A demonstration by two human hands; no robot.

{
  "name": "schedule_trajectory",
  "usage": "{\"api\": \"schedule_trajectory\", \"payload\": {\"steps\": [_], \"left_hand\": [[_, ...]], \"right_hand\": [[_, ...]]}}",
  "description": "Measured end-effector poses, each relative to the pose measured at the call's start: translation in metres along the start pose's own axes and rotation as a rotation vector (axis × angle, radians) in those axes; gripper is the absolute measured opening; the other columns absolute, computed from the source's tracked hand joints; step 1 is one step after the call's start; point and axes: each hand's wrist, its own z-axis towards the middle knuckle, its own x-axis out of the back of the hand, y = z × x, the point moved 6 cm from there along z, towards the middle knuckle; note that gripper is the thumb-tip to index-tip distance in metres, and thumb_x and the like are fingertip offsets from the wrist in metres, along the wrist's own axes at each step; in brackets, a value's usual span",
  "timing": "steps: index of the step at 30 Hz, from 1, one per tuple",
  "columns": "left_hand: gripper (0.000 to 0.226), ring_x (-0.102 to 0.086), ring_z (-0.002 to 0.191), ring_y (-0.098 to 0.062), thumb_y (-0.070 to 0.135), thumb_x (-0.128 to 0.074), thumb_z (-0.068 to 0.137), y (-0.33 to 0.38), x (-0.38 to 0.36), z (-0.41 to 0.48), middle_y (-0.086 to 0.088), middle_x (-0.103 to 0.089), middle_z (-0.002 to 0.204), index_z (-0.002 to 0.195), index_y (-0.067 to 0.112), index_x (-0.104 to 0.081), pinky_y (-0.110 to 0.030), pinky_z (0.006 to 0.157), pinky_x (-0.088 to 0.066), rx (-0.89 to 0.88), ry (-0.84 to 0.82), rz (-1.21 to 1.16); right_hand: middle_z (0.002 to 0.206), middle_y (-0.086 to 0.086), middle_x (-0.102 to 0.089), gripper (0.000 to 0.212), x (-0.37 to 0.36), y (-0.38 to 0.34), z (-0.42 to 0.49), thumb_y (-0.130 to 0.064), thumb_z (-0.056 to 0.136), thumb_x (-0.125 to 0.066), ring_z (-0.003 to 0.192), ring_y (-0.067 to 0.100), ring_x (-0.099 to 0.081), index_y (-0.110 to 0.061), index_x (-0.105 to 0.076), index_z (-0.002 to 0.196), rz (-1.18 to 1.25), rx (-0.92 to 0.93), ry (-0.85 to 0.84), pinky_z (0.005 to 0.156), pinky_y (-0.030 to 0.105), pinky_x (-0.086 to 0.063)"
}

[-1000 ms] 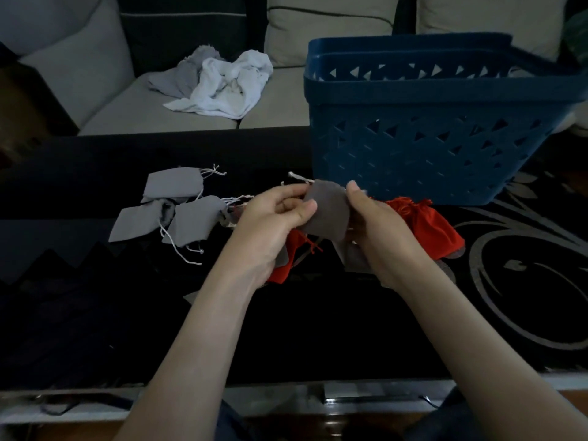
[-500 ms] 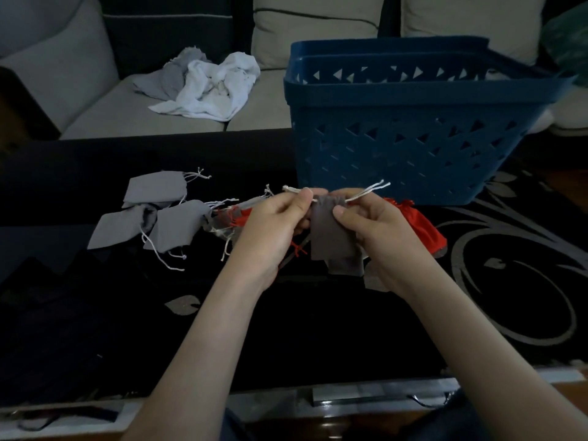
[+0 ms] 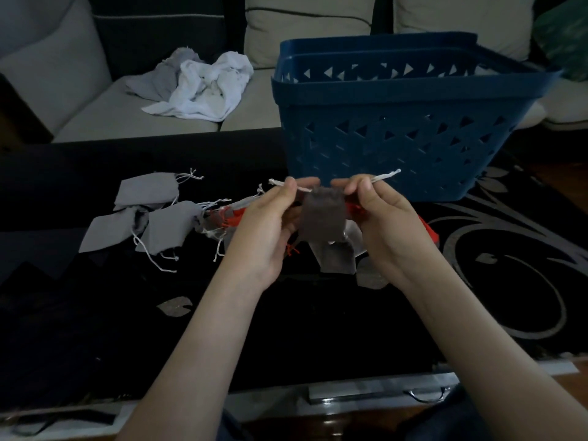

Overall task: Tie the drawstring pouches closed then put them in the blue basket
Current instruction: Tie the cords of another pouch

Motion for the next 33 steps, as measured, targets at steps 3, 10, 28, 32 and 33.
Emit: {"api": "schedule_trajectory", "payload": {"steps": [3, 10, 28, 32, 33], "left_hand": [[0.034, -0.065, 0.086, -0.025, 0.029, -0.039, 0.100, 0.005, -0.001, 0.000, -0.011, -0.072, 0.096, 0.084, 0.011, -0.064, -0.031, 0.081, -0.052, -0.065, -0.003, -0.133], [0.041, -0.050, 0.042, -0.001, 0.025, -0.034, 0.103, 0.008, 0.005, -0.002, 0.003, -0.059, 0.053, 0.066, 0.012, -0.044, -0.012, 0.044, -0.039, -0.088, 0.080, -0.032], [0.069, -0.043, 0.057, -0.013, 0.079, -0.028, 0.076, -0.017, -0.009, -0.006, 0.002, -0.047, 0.058, 0.069, 0.014, -0.052, -0.037, 0.069, -0.033, 0.056, -0.207, 0.452], [0.060, -0.067, 0.095, -0.006, 0.070, -0.037, 0.076, -0.017, -0.014, -0.010, 0.006, -0.073, 0.090, 0.090, 0.022, -0.069, -0.026, 0.092, -0.049, 0.049, -0.307, 0.479], [0.056, -0.067, 0.096, -0.010, 0.069, -0.038, 0.079, -0.018, -0.011, -0.008, 0.005, -0.073, 0.090, 0.088, 0.024, -0.071, -0.031, 0.094, -0.047, 0.031, -0.282, 0.502]], "right_hand": [[0.087, 0.011, -0.061, 0.027, -0.001, 0.007, 0.001, -0.009, 0.098, -0.037, 0.074, 0.013, -0.064, -0.006, -0.049, 0.074, 0.032, -0.031, -0.004, 0.067, 0.021, -0.052], [0.077, 0.006, -0.063, 0.032, 0.006, 0.008, -0.001, -0.010, 0.101, -0.032, 0.065, 0.014, -0.062, -0.009, -0.044, 0.071, 0.011, -0.097, 0.075, 0.062, 0.021, -0.053], [0.089, 0.009, -0.070, 0.030, -0.020, -0.002, -0.010, -0.005, 0.095, -0.052, 0.086, 0.012, -0.061, -0.030, -0.065, 0.107, -0.842, 0.235, -0.181, 0.081, 0.021, -0.046], [0.085, 0.014, -0.060, 0.037, -0.018, 0.006, -0.010, -0.010, 0.092, -0.051, 0.084, 0.022, -0.054, -0.027, -0.062, 0.122, -1.096, 0.293, -0.219, 0.080, 0.029, -0.042], [0.085, 0.013, -0.059, 0.039, -0.019, 0.007, -0.011, -0.010, 0.090, -0.051, 0.084, 0.022, -0.053, -0.026, -0.062, 0.124, -1.126, 0.310, -0.232, 0.079, 0.027, -0.041]]}}
